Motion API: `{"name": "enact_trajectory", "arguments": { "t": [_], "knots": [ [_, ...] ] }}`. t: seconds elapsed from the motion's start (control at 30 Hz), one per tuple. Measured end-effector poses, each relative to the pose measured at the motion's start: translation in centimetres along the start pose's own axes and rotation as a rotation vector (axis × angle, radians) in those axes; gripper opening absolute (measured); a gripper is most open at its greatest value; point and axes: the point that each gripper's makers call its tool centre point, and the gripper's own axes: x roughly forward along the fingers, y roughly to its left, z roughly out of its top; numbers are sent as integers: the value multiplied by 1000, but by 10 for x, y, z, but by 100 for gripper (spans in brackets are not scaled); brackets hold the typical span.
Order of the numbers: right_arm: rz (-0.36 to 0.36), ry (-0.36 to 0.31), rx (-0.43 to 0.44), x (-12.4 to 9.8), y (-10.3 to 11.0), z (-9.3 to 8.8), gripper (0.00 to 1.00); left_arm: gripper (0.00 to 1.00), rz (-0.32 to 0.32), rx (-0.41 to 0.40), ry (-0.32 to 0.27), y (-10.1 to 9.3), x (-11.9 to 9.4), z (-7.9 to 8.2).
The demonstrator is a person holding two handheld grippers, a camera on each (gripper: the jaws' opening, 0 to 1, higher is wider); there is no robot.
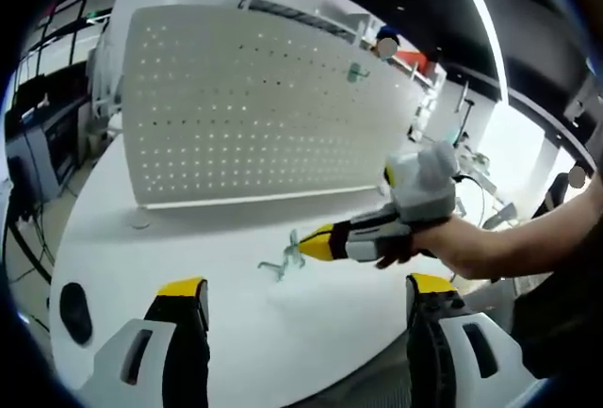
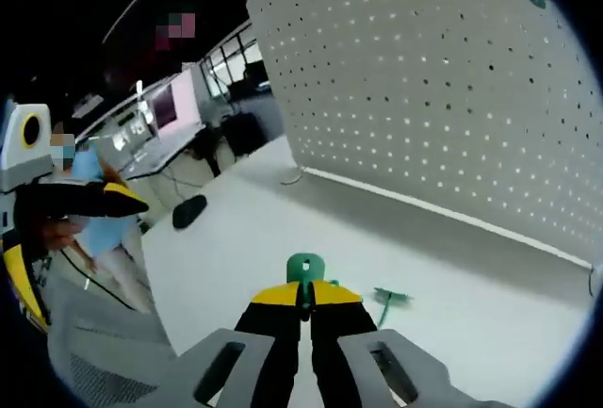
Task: Insert the hook assembly into the mounting plate slot until the hook locks in place.
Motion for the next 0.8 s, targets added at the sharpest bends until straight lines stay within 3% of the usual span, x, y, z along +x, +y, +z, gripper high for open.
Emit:
{"name": "enact_trajectory", "arguments": {
  "t": [0.33, 0.5, 0.67, 0.8],
  "knots": [
    [34, -95, -14, -32, 16, 42, 1, 87, 10, 21, -6, 2, -3, 2],
    [88, -129, -37, -56, 35, 59, 1, 85, 16, 46, -7, 3, -3, 7],
    [140, -163, -32, -79, 57, 66, 1, 84, 18, 56, -14, 2, -3, 12],
    [160, -160, -57, -89, 73, 62, 1, 83, 16, 63, -23, 1, -2, 17]
  ]
}}
